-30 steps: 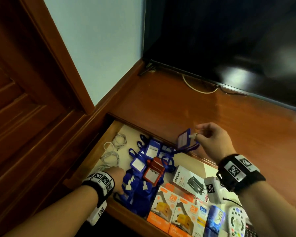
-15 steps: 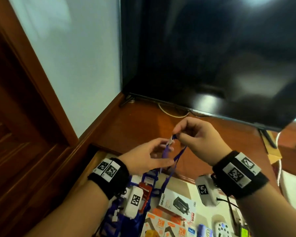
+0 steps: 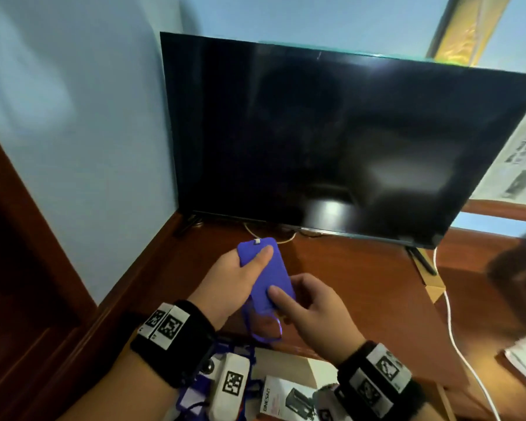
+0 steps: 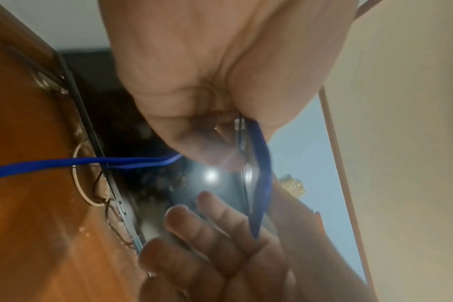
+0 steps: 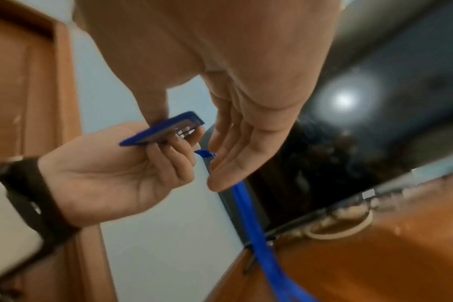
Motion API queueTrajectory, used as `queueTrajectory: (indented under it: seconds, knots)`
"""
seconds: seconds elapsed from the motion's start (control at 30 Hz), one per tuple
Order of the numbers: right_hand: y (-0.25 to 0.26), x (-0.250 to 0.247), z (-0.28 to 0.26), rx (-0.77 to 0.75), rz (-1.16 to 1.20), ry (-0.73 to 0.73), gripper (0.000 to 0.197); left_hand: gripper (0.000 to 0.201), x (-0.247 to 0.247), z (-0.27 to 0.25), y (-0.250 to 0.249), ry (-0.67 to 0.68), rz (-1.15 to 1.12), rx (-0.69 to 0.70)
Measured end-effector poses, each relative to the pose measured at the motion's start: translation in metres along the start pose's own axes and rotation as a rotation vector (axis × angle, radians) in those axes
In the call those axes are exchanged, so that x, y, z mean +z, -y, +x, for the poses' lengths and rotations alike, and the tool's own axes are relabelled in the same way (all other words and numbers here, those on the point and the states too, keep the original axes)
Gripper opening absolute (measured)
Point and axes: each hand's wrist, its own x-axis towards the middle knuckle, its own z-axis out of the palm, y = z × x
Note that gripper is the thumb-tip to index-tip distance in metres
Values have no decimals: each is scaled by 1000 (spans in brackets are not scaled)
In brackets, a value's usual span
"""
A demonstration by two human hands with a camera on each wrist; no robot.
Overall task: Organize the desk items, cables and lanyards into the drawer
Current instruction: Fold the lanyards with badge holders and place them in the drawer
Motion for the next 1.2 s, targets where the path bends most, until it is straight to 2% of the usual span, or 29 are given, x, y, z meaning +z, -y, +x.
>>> queueTrajectory:
  seconds: [0.07,0.13,0.23,0.3,0.33,0.43,0.5,0.57,0.63,0.67,0.73,0.8,0.87,0.9,0.97,1.07,1.13,1.2]
  knots:
    - [-1,3,-1,106,208,-14,42,26,3,-1,-3,-90,94,61]
    - [-1,-1,-2,110,309,-19,31,26,2,-3,-6,-108,156,93]
    - [3,-18,-1,-7,176,-69,14,35,-8,-1,-4,-187,280,90]
    - [14,-35,0,-111,97,-89,10,36,-18,2,-2,-205,159,76]
    - [21,-43,1,-164,61,-88,8,40,-20,3,-2,-134,59,80]
    - [43,-62,11,-302,-27,-173,14,66,-5,-3,-9,229,-240,11]
    - [52,-72,22,-323,47,-284,21,76,10,-16,-18,355,-286,-30]
    - [51,-84,36,-332,8,-405,24,59,20,-28,-23,397,-197,10]
    - [37,-96,45,-346,-183,-505,25,36,21,-39,-31,445,-7,81]
    - [28,-99,47,-349,-281,-507,26,31,19,-43,-38,470,121,130]
    - [9,-96,42,-348,-486,-347,27,27,12,-46,-56,473,422,276]
    - [-5,-83,28,-340,-600,-30,20,27,1,-40,-73,389,668,459]
    - [-6,-72,10,-276,-441,262,12,27,-15,-19,-82,226,804,542]
    - [-2,-68,4,-241,-265,321,11,28,-24,-3,-80,150,851,537]
    - [8,-63,-4,-233,154,236,7,31,-40,25,-59,102,921,415]
    - [14,-58,2,-190,572,-72,16,34,-44,31,-5,283,900,164]
    - [0,-56,14,-124,560,-265,25,31,-33,6,19,417,845,55]
    - [-27,-54,23,-147,189,-395,31,30,-20,-24,19,501,809,48]
